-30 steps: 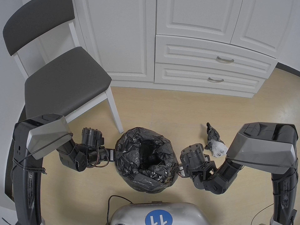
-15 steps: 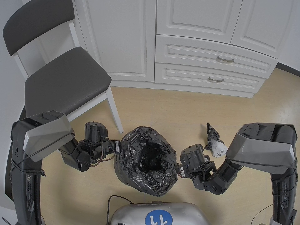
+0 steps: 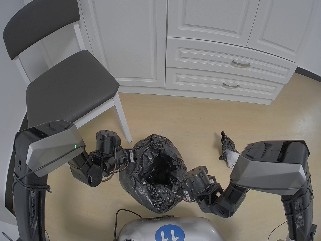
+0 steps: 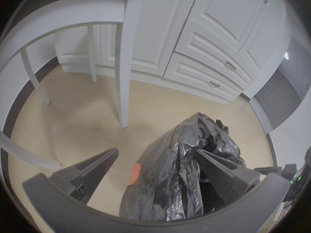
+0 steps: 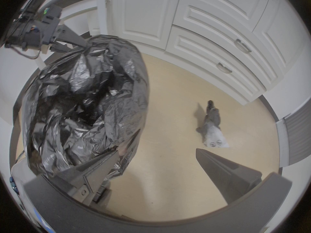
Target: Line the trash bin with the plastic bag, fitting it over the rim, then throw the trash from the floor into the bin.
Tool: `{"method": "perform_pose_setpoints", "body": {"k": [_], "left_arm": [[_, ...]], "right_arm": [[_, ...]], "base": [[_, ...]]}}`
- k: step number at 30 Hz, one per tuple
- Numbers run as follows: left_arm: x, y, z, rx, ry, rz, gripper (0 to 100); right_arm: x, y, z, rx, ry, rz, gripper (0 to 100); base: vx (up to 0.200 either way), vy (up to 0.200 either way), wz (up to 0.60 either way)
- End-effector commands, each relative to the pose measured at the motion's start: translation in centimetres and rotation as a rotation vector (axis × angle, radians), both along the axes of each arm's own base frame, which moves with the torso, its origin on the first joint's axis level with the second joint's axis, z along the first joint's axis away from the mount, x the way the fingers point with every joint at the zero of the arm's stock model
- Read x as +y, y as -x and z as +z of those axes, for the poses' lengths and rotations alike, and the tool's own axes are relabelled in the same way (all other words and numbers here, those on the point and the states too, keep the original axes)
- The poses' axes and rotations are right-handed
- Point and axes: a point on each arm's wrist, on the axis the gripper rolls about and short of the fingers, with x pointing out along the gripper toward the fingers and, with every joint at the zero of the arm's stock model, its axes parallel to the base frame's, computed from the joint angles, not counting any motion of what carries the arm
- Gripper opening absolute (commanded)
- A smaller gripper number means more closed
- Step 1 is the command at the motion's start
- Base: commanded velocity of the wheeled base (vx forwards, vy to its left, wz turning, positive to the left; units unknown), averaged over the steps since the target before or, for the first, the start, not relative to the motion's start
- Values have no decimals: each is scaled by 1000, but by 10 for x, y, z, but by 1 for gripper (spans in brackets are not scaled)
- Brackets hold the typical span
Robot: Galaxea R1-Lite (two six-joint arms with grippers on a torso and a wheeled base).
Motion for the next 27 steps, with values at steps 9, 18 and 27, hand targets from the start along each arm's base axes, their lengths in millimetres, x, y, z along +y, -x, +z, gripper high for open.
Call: {"method": "perform_pose_setpoints", "body": {"k": [9,18,27], "left_arm": [[34,13,25,49,-63,-16,100],[32,31,32,84,-78,-106,100],[4,45,9,146,-118,-190,100]], "right_arm": [[4,6,-11,25,10,18,100],[17,17,-11,39,-21,56,100],[13,18,-11,55,-8,60,100]], "base": [[0,0,0],[0,0,0],[0,0,0]]}}
